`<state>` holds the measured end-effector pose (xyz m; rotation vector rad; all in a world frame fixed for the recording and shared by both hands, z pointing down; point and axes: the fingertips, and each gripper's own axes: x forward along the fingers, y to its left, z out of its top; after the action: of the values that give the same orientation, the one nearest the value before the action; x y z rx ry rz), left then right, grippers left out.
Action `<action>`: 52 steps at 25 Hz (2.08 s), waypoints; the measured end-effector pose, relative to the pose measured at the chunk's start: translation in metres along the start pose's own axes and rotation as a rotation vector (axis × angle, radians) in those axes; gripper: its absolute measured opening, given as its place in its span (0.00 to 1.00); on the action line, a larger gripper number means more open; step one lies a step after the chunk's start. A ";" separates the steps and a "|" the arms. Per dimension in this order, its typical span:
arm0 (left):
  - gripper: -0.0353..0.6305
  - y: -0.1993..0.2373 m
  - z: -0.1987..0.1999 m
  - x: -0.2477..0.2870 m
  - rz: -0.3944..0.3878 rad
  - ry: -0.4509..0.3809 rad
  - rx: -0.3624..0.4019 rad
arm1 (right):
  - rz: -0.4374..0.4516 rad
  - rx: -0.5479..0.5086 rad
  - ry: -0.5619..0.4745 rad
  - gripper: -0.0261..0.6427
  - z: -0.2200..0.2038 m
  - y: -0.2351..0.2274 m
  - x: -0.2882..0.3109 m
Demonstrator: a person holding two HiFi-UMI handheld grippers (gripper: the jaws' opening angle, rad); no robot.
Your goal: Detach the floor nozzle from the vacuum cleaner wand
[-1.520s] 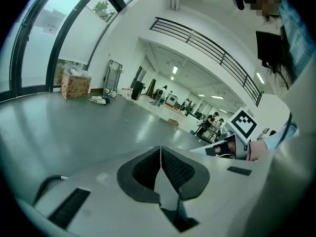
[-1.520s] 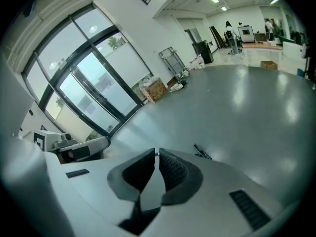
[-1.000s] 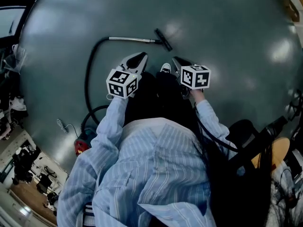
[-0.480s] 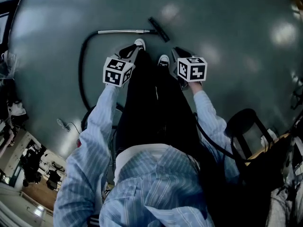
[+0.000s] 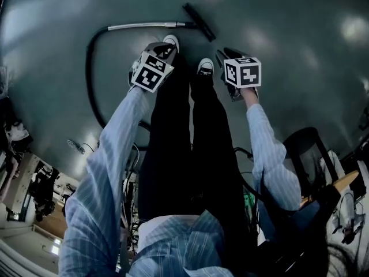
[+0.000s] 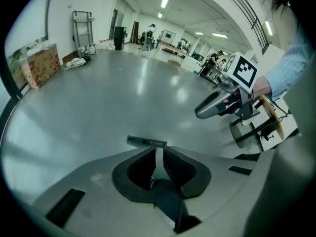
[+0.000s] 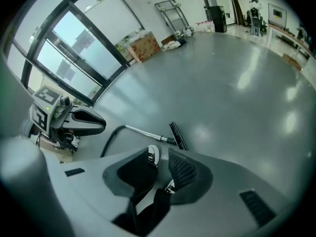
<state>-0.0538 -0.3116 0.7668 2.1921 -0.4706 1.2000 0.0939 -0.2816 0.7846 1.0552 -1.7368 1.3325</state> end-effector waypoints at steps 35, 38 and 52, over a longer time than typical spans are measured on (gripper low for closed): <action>0.31 0.179 -0.175 0.330 -0.002 0.430 0.509 | -0.080 -0.386 0.225 0.42 -0.055 -0.128 0.343; 0.32 0.177 -0.175 0.342 -0.012 0.443 0.565 | -0.093 -0.384 0.212 0.42 -0.054 -0.132 0.351; 0.32 0.182 -0.183 0.351 0.014 0.508 0.679 | -0.113 -0.352 0.127 0.41 -0.044 -0.132 0.348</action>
<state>-0.0859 -0.3408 1.2003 2.2564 0.1674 2.0693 0.0671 -0.3228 1.1559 0.8375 -1.7102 0.9575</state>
